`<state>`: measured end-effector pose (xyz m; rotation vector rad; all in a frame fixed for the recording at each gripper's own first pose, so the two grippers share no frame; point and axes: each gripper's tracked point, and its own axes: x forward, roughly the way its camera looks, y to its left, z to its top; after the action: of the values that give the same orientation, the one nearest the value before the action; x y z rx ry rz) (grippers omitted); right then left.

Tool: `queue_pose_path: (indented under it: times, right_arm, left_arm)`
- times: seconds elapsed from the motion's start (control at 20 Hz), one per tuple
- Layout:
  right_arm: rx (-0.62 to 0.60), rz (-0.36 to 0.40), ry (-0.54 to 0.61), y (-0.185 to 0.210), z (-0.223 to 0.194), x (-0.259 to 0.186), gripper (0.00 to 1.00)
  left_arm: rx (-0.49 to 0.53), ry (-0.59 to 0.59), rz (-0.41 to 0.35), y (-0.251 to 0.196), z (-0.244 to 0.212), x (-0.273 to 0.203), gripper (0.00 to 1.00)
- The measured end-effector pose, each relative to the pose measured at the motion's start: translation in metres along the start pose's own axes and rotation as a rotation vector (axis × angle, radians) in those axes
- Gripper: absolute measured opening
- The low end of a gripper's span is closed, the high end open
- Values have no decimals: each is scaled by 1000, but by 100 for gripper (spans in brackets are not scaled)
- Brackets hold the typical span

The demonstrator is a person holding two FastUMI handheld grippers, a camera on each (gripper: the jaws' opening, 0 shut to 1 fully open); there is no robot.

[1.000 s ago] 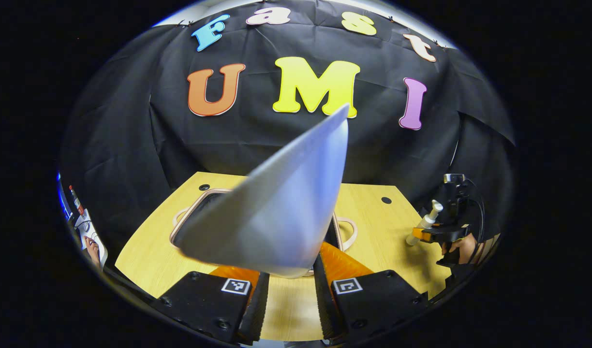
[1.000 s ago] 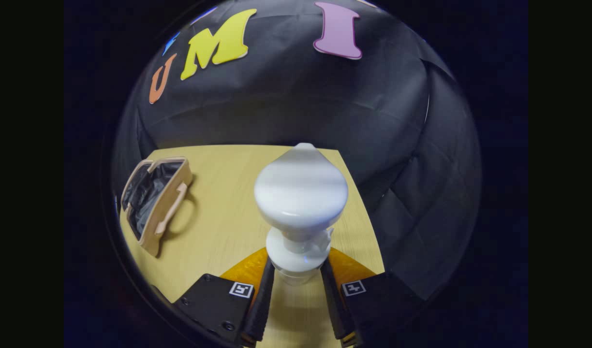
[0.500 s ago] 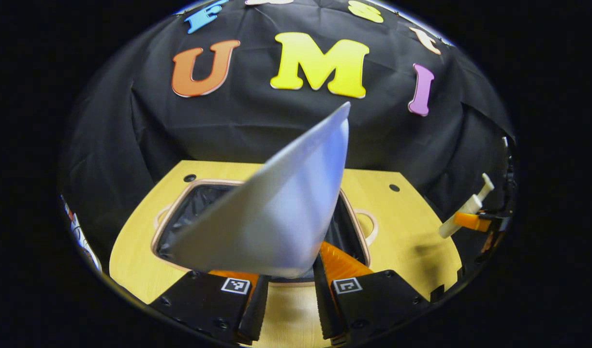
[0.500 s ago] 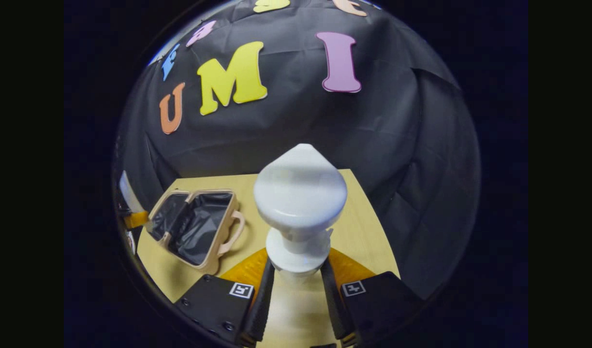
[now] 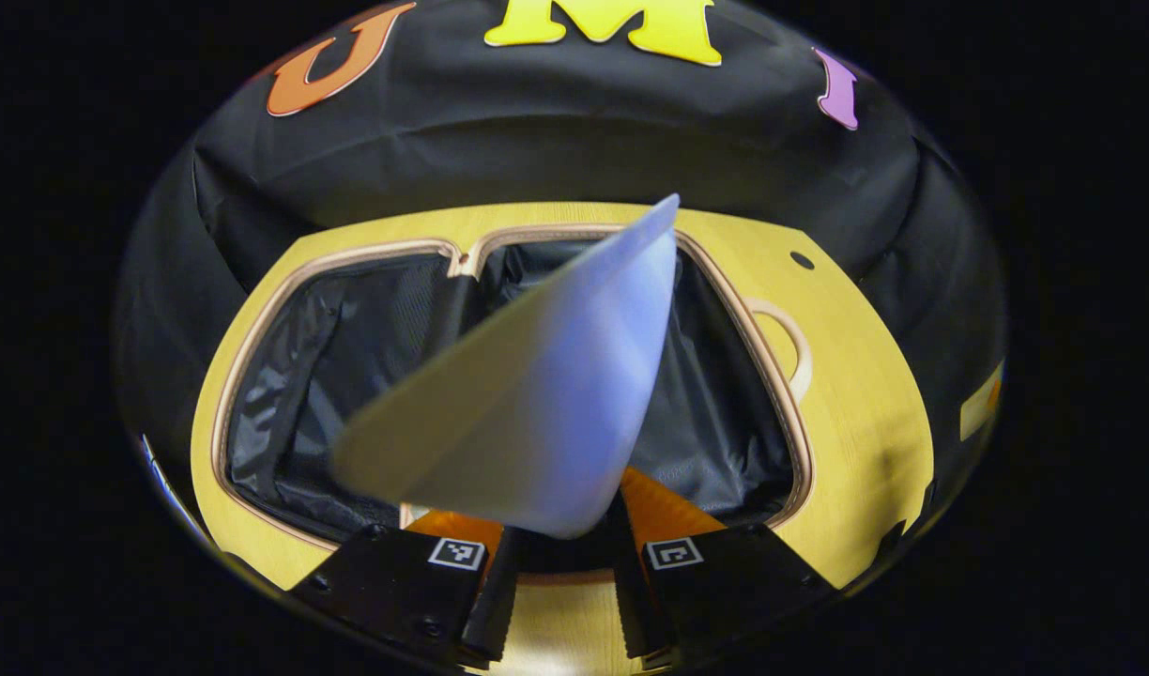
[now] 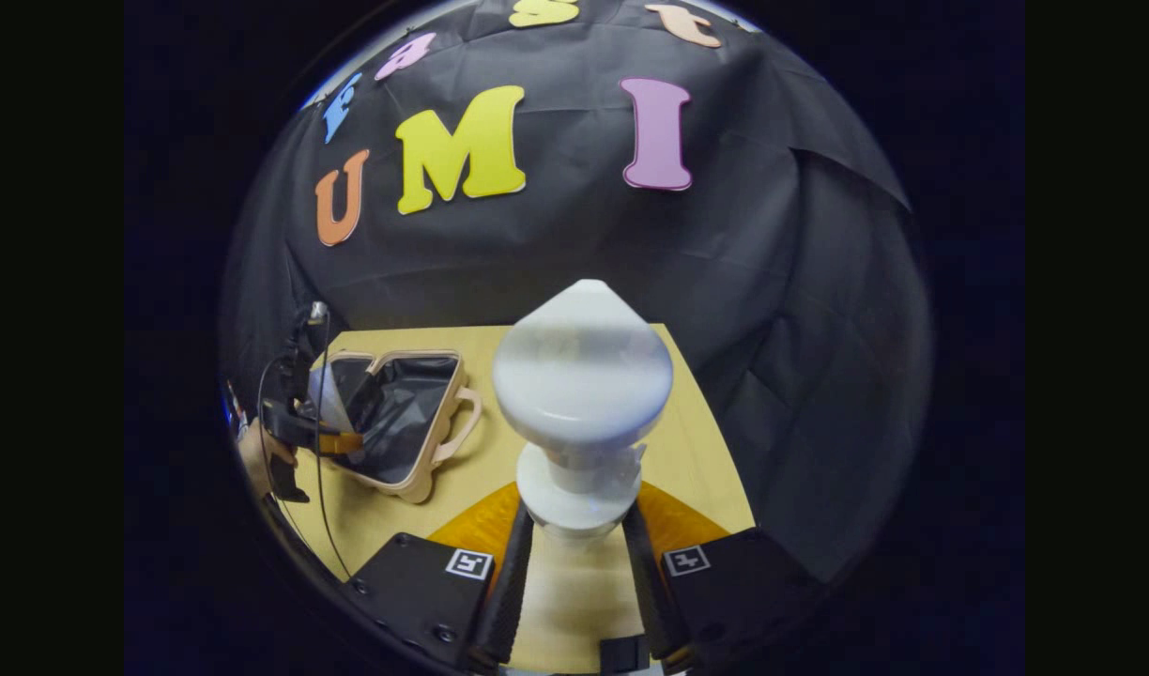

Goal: First open the suitcase, pack the skin care products into it, and then close the suitcase.

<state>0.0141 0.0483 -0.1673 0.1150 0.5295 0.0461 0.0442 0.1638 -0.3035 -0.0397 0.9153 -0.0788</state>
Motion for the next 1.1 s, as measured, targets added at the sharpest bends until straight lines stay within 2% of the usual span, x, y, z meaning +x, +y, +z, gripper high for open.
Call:
queue_pose_path:
  times: [0.05,0.25,0.35,0.5,0.55,0.95,1.0,1.05,1.1]
  right_arm:
    - [4,-7,5,-1,-2,-4,46]
    - [24,-18,11,2,-1,-10,48]
    - [27,-16,10,7,2,-11,48]
    - [16,-2,13,21,5,-9,46]
    - [11,6,14,26,6,-7,49]
    - [-48,80,32,80,17,10,48]
    - [-52,91,31,89,21,13,49]
    - [-58,105,30,99,25,17,48]
    - [-60,123,27,110,31,22,49]
  left_arm:
    - [-1,24,4,0,-5,2,48]
    - [-14,131,28,5,-20,19,48]
    - [1,111,28,4,-7,23,48]
    - [24,161,38,7,-14,34,48]
    - [17,170,38,9,-16,37,48]
    - [-34,108,26,7,-7,36,48]
    - [-43,71,6,2,-1,31,57]
    - [-44,27,-11,-1,9,22,53]
    - [-43,-12,-36,-6,15,13,57]
